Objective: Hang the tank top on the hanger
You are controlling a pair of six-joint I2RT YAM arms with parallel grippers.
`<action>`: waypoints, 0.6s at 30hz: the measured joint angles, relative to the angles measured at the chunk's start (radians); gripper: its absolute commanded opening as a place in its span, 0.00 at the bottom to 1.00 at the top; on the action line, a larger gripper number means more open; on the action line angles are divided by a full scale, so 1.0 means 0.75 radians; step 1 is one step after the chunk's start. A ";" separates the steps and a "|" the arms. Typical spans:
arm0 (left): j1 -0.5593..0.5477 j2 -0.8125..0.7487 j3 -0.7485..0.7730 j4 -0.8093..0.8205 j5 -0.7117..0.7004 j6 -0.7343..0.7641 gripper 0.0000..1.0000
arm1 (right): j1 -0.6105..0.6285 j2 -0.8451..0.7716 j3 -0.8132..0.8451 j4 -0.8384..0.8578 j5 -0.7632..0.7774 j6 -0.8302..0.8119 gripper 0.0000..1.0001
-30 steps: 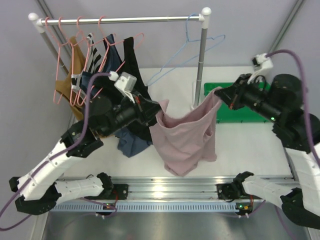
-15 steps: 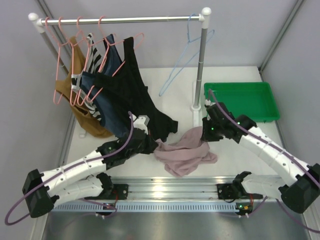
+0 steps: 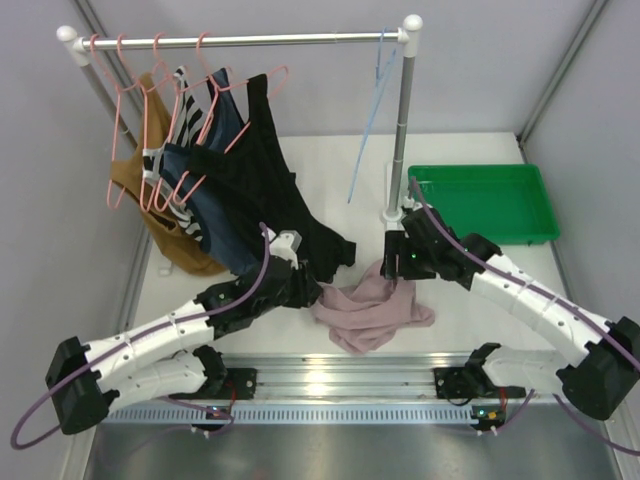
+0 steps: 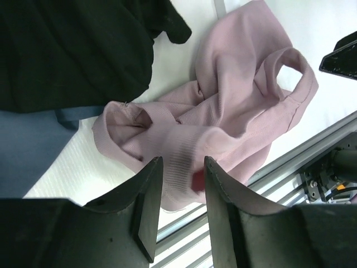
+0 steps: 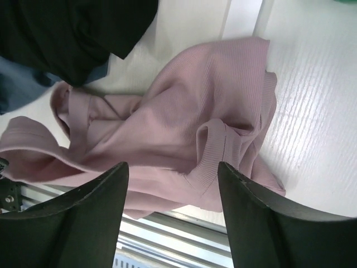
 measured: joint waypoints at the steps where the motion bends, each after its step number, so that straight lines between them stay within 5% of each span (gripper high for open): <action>1: 0.000 -0.014 0.006 -0.014 -0.002 0.010 0.41 | 0.000 -0.021 0.000 -0.002 0.005 0.004 0.67; 18: 0.000 -0.148 0.432 -0.238 -0.091 0.138 0.47 | 0.000 -0.204 0.000 -0.039 0.097 0.024 0.74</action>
